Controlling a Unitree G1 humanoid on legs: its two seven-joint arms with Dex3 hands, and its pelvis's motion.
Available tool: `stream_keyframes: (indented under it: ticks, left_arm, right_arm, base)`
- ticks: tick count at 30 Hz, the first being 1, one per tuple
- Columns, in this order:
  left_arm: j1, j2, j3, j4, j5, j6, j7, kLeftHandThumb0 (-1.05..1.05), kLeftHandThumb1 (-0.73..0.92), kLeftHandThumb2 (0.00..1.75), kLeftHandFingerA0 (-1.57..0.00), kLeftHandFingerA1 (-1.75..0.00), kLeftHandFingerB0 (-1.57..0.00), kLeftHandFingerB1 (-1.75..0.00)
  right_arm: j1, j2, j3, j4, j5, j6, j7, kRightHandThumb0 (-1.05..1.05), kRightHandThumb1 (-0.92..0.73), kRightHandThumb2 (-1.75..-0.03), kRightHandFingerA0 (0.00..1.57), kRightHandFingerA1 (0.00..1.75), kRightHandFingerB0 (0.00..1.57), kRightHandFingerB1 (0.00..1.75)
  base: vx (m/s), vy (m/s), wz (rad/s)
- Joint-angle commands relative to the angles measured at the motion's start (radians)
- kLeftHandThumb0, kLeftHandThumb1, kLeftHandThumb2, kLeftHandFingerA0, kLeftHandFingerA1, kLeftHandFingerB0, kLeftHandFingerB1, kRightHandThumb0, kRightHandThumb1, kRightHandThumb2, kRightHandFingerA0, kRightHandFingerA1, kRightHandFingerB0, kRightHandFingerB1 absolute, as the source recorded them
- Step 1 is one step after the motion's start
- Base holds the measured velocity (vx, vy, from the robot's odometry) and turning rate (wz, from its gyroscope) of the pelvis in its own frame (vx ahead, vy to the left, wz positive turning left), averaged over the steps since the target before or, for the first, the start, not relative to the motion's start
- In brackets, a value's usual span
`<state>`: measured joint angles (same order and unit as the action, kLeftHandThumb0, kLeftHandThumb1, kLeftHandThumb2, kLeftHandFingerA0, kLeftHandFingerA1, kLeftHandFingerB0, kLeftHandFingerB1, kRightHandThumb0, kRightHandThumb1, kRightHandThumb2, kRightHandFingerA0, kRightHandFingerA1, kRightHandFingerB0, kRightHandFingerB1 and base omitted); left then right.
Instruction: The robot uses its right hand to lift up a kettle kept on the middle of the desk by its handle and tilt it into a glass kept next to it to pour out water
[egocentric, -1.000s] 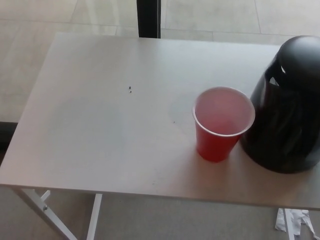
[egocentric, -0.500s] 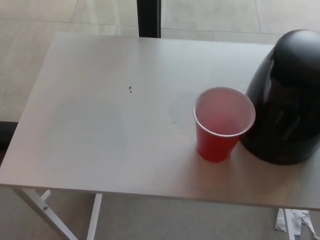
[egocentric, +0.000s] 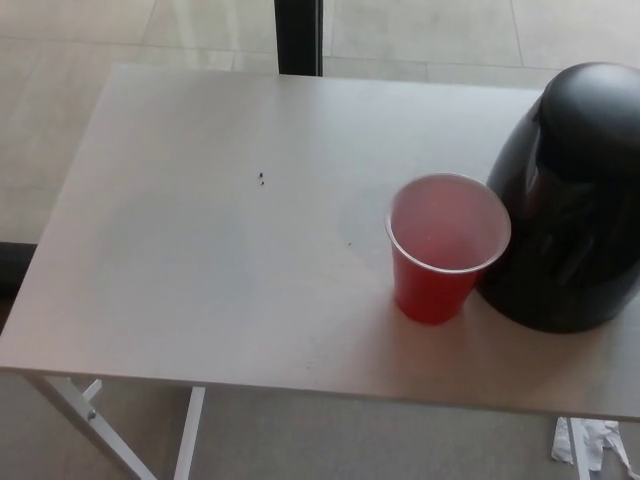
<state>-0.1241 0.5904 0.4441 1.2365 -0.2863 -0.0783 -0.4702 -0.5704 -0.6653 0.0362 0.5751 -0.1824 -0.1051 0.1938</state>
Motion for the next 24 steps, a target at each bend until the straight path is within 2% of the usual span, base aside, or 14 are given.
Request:
stream_keyframes:
  ticks: [1,2,3,5,6,8,11,13,18,19,20,21,23,24]
  left_arm:
    - [0.004,0.021,-0.004,0.005,0.017,-0.027,0.003,-1.05,0.22,0.93,-0.82,-1.35,-0.73,-1.32]
    - [0.005,0.021,-0.006,0.005,0.020,-0.031,0.006,-1.05,0.22,0.93,-0.83,-1.33,-0.71,-1.32]
    - [0.008,0.023,-0.017,-0.001,0.033,-0.035,0.015,-1.05,0.19,1.04,-0.70,-1.43,-0.59,-1.57]
    - [0.012,0.024,-0.013,0.002,0.028,-0.036,0.007,-1.05,0.17,1.02,-0.68,-1.42,-0.57,-1.55]
    - [0.010,0.024,-0.012,0.004,0.026,-0.034,0.007,-1.05,0.18,0.98,-0.78,-1.37,-0.64,-1.45]
    - [0.013,0.024,-0.012,0.003,0.025,-0.034,0.007,-1.05,0.20,0.99,-0.76,-1.37,-0.64,-1.44]
    - [0.018,0.025,-0.016,0.000,0.028,-0.040,0.007,-1.05,0.17,1.02,-0.69,-1.44,-0.58,-1.57]
    - [0.016,0.023,-0.013,0.002,0.025,-0.035,0.007,-1.05,0.17,0.97,-0.80,-1.36,-0.64,-1.44]
    - [0.021,0.022,-0.017,-0.003,0.027,-0.048,0.009,-1.05,0.23,1.01,-0.79,-1.39,-0.64,-1.50]
    - [0.025,0.021,-0.025,-0.003,0.037,-0.062,0.017,-1.05,0.20,1.05,-0.76,-1.39,-0.55,-1.55]
    - [0.023,0.022,-0.022,0.000,0.031,-0.054,0.010,-1.05,0.21,0.99,-0.79,-1.34,-0.65,-1.45]
    - [0.021,0.021,-0.020,0.006,0.028,-0.050,0.012,-1.05,0.19,1.04,-0.74,-1.39,-0.56,-1.54]
    - [0.022,0.019,-0.018,0.004,0.025,-0.047,0.013,-1.05,0.19,1.00,-0.82,-1.38,-0.69,-1.46]
    - [0.020,0.018,-0.017,0.006,0.024,-0.045,0.014,-1.05,0.20,1.00,-0.83,-1.36,-0.69,-1.46]
  right_arm:
    - [-0.031,-0.060,0.041,0.042,-0.119,-0.029,-0.051,-0.33,-0.50,-0.69,0.02,0.28,0.06,0.35]
    - [-0.034,-0.064,0.044,0.047,-0.126,-0.042,-0.064,-0.30,-0.47,-0.72,0.00,0.28,0.05,0.39]
    - [-0.040,-0.073,0.054,0.057,-0.137,-0.052,-0.067,-0.29,-0.46,-0.73,0.00,0.21,0.04,0.37]
    - [-0.043,-0.102,0.098,0.045,-0.212,-0.039,-0.094,-0.33,-0.45,-0.70,0.00,0.03,0.05,0.30]
    - [-0.044,-0.109,0.109,0.046,-0.229,-0.047,-0.107,-0.33,-0.44,-0.68,0.00,0.00,0.05,0.29]
    - [-0.043,-0.115,0.120,0.050,-0.244,-0.059,-0.127,-0.32,-0.43,-0.66,0.00,0.00,0.05,0.31]
    - [-0.058,-0.117,0.142,0.071,-0.272,-0.070,-0.161,-0.28,-0.44,-0.68,0.00,0.00,0.06,0.34]
    - [-0.060,-0.115,0.139,0.075,-0.278,-0.091,-0.193,-0.30,-0.45,-0.71,0.00,0.10,0.07,0.37]
    - [-0.081,-0.082,0.112,0.090,-0.252,-0.089,-0.212,-0.32,-0.49,-0.76,0.00,0.18,0.07,0.39]
    - [-0.091,-0.066,0.100,0.101,-0.239,-0.083,-0.224,-0.35,-0.51,-0.74,0.01,0.21,0.10,0.38]
    - [-0.094,-0.056,0.095,0.104,-0.240,-0.085,-0.240,-0.36,-0.52,-0.72,0.02,0.24,0.10,0.38]
    - [-0.096,-0.049,0.090,0.110,-0.238,-0.094,-0.245,-0.37,-0.52,-0.69,0.03,0.28,0.11,0.37]
    - [-0.099,-0.040,0.085,0.122,-0.233,-0.101,-0.241,-0.38,-0.54,-0.63,0.03,0.40,0.14,0.33]
    - [-0.101,-0.035,0.082,0.117,-0.231,-0.079,-0.229,-0.31,-0.57,-0.58,0.03,0.42,0.16,0.30]
  base:
    - [0.00,0.000,0.00]
    - [0.00,0.000,0.00]
    - [0.00,0.000,0.00]
    - [0.00,0.000,0.00]
    - [0.00,0.000,0.00]
    - [0.00,0.000,0.00]
    - [0.00,0.000,0.00]
    - [0.00,0.000,0.00]
    - [0.00,0.000,0.00]
    - [0.00,0.000,0.00]
    - [0.00,0.000,0.00]
    - [0.00,0.000,0.00]
    - [0.00,0.000,0.00]
    - [0.00,0.000,0.00]
